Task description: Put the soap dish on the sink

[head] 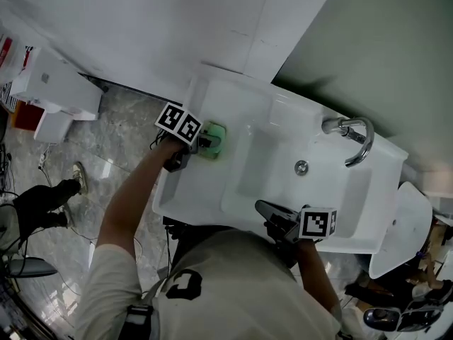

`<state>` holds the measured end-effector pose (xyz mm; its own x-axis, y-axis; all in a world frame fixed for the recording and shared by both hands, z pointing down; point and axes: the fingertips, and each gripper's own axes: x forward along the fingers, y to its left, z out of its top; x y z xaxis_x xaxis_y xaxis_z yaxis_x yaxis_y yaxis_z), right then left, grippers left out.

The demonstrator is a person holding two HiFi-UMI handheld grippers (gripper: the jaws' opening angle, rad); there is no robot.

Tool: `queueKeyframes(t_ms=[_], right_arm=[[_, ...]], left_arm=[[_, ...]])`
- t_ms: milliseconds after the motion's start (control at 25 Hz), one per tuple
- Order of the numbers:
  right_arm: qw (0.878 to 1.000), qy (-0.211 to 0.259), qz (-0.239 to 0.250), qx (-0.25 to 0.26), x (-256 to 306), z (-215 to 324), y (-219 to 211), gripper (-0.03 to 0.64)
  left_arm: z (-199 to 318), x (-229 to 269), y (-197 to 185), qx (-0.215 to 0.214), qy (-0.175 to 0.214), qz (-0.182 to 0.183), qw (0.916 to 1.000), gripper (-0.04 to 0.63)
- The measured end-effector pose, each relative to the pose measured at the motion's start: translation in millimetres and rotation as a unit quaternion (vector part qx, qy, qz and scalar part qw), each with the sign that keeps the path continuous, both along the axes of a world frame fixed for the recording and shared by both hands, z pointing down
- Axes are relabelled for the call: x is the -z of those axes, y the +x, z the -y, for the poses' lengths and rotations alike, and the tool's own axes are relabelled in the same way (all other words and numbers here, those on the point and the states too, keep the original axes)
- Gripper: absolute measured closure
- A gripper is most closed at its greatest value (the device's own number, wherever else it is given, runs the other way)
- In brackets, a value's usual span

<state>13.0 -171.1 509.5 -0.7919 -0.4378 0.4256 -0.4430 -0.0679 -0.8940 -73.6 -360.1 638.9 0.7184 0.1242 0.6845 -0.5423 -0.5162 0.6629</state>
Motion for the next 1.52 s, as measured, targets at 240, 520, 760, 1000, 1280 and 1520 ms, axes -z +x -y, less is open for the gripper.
queueKeyframes(t_ms=[240, 520, 760, 1000, 1280, 1520], right_arm=[[1.000, 0.008, 0.000, -0.002, 3.8, -2.5, 0.1, 0.607], [1.000, 0.009, 0.001, 0.001, 5.3, -4.1, -1.8, 0.607], [1.000, 0.011, 0.002, 0.004, 6.7, -4.3, -2.8, 0.607], [1.000, 0.013, 0.001, 0.000, 6.3, -5.5, -2.0, 0.607], [1.000, 0.010, 0.006, -0.005, 4.0, -1.5, 1.1, 0.607], [1.000, 0.009, 0.008, 0.000, 5.9, -0.3, -4.3, 0.607]], left_arm=[[5.2, 2.2, -6.6, 0.008, 0.060, 0.034, 0.9976, 0.301], [12.0, 2.7, -16.5, 0.019, 0.112, 0.072, 0.9909, 0.281], [6.7, -2.3, -20.9, -0.002, 0.136, 0.099, 0.9858, 0.275], [7.4, 3.8, -22.5, -0.009, 0.161, 0.105, 0.9814, 0.275], [-26.1, 23.2, -21.1, -0.060, 0.175, 0.081, 0.9795, 0.262], [-43.9, -2.1, -29.9, -0.090, 0.234, 0.145, 0.9571, 0.258]])
